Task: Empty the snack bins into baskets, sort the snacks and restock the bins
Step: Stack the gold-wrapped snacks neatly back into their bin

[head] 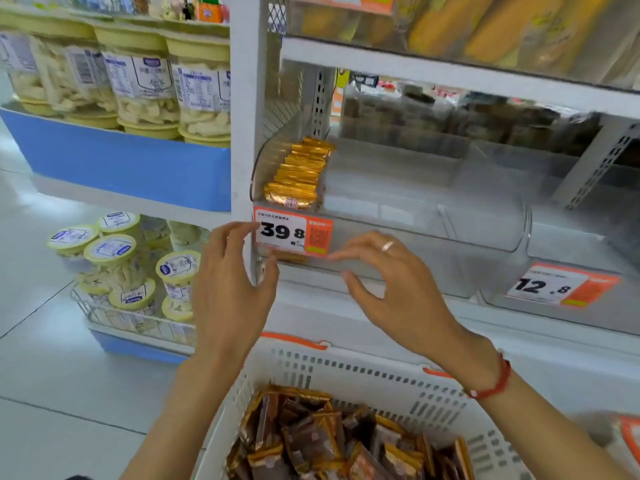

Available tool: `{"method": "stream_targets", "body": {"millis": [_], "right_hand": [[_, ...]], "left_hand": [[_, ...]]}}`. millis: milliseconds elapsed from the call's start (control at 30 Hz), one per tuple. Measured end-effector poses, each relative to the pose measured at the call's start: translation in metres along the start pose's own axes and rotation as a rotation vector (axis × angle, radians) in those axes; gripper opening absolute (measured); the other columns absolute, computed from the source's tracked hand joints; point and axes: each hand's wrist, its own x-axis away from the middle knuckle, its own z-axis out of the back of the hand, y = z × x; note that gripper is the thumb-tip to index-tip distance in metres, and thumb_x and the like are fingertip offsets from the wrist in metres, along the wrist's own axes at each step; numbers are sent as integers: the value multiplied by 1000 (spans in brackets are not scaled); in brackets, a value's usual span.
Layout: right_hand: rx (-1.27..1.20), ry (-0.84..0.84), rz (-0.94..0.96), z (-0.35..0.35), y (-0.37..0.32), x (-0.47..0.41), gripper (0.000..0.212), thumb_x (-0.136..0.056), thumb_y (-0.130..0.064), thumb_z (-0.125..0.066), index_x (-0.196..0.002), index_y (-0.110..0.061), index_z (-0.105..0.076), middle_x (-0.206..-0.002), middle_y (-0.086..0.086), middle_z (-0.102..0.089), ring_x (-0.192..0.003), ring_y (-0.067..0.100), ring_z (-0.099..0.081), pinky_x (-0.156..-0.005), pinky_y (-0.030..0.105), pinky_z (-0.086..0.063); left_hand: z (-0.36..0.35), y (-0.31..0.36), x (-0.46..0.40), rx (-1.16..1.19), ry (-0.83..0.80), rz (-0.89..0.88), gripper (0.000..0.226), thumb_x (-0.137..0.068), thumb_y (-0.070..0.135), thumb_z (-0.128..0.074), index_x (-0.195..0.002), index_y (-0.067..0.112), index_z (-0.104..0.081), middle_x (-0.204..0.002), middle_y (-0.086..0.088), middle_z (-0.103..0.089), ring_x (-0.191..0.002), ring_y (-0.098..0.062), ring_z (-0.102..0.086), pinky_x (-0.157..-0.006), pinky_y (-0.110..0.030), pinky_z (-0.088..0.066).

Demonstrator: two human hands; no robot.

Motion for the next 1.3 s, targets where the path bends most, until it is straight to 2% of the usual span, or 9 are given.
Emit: {"method": "stream_targets", "body": {"millis": [100,233,400,567,800,933,1033,1200,1300], "right_hand": [[66,-352,-154,-20,18,48,21,-96,-24,-55,-108,-35,-68,-95,-15,-65,-80,0,-54,-73,24,-46],[121,-767,-390,-67,55,118,27,-97,-20,-50,-118,-29,-64,-112,-5,-66,-98,14,-60,-73,24,-41],[225,-952,-562,-134,82,209,34,-99,-27,-47,-132,-19,-51,-126,7,-54,-116,29,-52,-86,37,-49],[437,-991,-631,-169,72,262,77,-97,-46,-49,-155,-14,-10,-161,14,-10,-148,34,-5,-117,47,-19],[-42,-621,-836,-160,84,249,84,-76,-47,-73,-146,-25,-34,-132,-3,-52,-121,16,-52,-94,28,-48],[-384,-302,-869,-138,70,221,78,-72,-44,-81,-137,-31,-41,-124,-22,-48,-113,-5,-47,-93,14,-39],[-422,-199,-795,-128,59,196,74,-71,-43,-82,-134,-34,-43,-121,-29,-47,-108,-13,-45,-88,5,-36],[-477,-285,-680,-153,47,169,74,-74,-42,-81,-136,-39,-41,-131,-21,-49,-121,1,-47,-100,24,-42],[-339,-516,-655,-182,62,173,82,-76,-48,-77,-145,-33,-35,-148,-8,-39,-135,14,-34,-111,38,-34]], "left_hand": [[-12,-6,40,71,-125,88,17,-93,26,-60,-109,31,-62,-102,15,-61,-84,-2,-56,-65,-29,-44],[-46,-37,116,122,-366,253,14,-93,25,-59,-103,33,-64,-95,15,-65,-80,-1,-60,-66,-25,-48],[-80,-87,197,-307,-974,145,51,-98,29,-49,-147,30,-36,-154,6,-32,-142,-17,-29,-113,-31,-29],[-73,-120,217,-572,-1261,86,63,-101,37,-42,-156,29,-11,-163,5,9,-149,-16,12,-119,-40,-13],[-82,-93,212,-519,-1121,151,39,-99,46,-43,-133,31,-54,-147,5,-44,-139,-17,-32,-110,-37,-30],[-95,-50,200,281,-1102,791,55,-83,76,-35,-109,34,-62,-112,8,-66,-103,-11,-61,-90,-32,-48],[-93,-38,184,616,-978,852,39,-88,61,-42,-102,33,-66,-104,-6,-70,-96,-15,-67,-79,-24,-55],[-81,-55,170,464,-828,657,11,-93,32,-59,-104,29,-59,-95,17,-66,-91,1,-64,-76,-12,-49],[-69,-76,168,207,-553,642,20,-97,29,-55,-118,29,-55,-112,8,-63,-105,-13,-60,-93,-36,-48]]}}
